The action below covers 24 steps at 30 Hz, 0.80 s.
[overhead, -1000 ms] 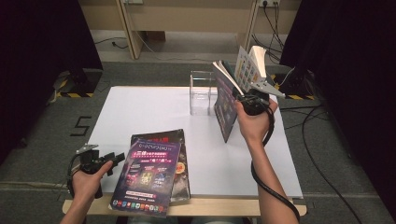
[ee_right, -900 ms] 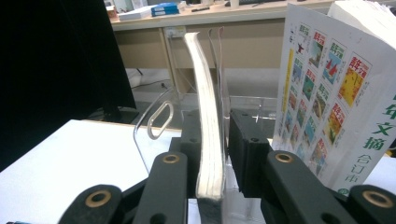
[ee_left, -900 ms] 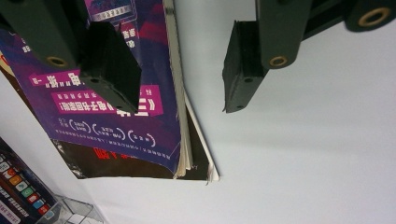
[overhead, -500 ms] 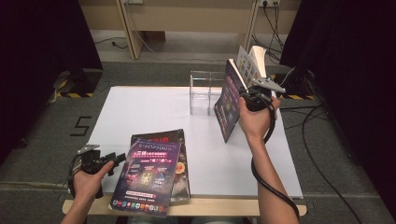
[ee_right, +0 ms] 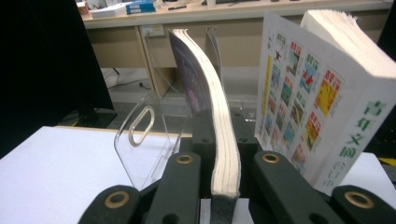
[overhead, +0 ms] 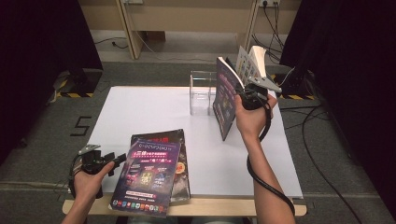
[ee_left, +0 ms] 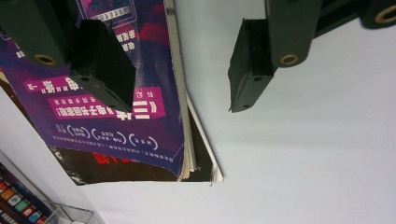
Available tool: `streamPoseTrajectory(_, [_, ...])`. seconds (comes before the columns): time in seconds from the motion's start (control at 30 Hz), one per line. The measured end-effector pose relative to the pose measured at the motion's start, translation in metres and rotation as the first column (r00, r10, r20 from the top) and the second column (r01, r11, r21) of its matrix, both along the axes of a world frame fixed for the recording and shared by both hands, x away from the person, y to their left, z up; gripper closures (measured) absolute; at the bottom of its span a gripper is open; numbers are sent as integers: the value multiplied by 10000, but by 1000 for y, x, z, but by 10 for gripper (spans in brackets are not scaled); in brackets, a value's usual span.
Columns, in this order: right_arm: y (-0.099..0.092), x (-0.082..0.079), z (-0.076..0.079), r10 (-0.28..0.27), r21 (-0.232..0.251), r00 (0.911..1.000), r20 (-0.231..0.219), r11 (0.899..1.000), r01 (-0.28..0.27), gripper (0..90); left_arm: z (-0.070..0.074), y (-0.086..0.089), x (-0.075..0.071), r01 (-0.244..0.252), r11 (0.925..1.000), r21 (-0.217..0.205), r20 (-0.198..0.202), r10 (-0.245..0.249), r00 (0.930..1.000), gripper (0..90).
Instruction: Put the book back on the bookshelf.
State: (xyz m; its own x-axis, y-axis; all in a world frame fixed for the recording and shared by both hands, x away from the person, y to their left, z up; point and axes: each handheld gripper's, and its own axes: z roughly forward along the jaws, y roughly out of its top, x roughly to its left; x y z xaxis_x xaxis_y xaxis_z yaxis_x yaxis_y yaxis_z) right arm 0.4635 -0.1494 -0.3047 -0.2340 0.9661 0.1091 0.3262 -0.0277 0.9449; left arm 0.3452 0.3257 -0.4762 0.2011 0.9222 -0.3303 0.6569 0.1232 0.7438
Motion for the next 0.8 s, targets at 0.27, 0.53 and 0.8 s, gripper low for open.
streamPoseTrajectory(0.27, [3, 5, 10, -115, 10, 9994, 313, 9999, 115, 845, 0, -1, 0, 25, 10000, -2, -12, -25, 10000, 381])
streamPoseTrajectory(0.53, [2, 14, 14, -353, 133, 9985, 426, 9993, 348, 845, -1, -1, 1, 6, 10000, 11, -8, -6, 10000, 374])
streamPoseTrajectory(0.8, [3, 24, 19, -525, 157, 9972, 529, 9985, 517, 845, -1, 0, 1, 12, 10000, 33, 3, -12, 10000, 371])
